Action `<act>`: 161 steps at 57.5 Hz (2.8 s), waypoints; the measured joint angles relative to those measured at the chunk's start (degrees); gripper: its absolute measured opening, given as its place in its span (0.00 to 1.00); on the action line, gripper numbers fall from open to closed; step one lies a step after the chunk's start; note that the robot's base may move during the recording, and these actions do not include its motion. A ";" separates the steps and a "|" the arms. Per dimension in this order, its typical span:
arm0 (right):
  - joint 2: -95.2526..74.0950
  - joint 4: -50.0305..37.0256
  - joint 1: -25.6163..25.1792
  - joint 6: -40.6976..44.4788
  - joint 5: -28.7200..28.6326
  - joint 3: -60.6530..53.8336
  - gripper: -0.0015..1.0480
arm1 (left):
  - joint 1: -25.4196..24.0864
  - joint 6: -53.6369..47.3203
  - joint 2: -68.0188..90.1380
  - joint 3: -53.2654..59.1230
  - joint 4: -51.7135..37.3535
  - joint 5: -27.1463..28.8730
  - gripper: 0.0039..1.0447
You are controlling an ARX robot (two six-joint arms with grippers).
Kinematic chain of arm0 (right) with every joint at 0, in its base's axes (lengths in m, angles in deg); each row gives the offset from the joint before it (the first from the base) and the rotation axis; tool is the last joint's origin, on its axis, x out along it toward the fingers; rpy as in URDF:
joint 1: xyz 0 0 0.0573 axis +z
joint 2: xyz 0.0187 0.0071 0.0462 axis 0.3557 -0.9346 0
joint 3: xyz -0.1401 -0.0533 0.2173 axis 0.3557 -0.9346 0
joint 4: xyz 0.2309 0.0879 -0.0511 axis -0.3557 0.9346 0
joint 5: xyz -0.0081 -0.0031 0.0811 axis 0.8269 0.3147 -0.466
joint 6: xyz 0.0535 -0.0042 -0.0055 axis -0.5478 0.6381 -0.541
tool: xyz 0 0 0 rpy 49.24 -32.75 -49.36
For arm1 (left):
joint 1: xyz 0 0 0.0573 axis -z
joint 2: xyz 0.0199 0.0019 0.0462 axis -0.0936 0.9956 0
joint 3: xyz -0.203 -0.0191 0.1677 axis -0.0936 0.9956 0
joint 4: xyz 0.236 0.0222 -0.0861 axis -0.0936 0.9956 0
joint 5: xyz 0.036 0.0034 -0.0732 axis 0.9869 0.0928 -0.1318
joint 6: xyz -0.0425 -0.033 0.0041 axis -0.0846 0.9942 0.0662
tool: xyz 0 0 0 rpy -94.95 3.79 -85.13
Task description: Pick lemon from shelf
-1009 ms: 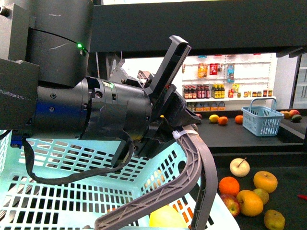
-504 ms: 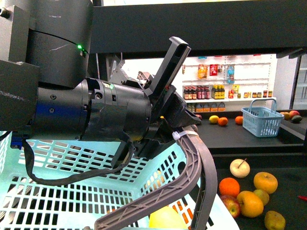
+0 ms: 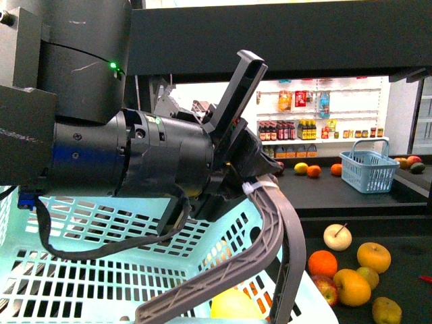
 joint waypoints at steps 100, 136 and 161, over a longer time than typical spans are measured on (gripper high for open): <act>0.02 0.00 0.00 0.00 0.00 0.02 0.98 | -48.85 41.31 25.22 -5.33 -55.25 8.09 0.18; 0.07 0.00 0.00 0.00 0.00 0.02 0.98 | -50.12 35.41 19.10 2.64 -53.07 4.48 0.93; 0.07 0.00 0.00 0.00 0.00 0.02 0.98 | -51.32 25.97 3.65 10.91 -31.45 2.58 0.93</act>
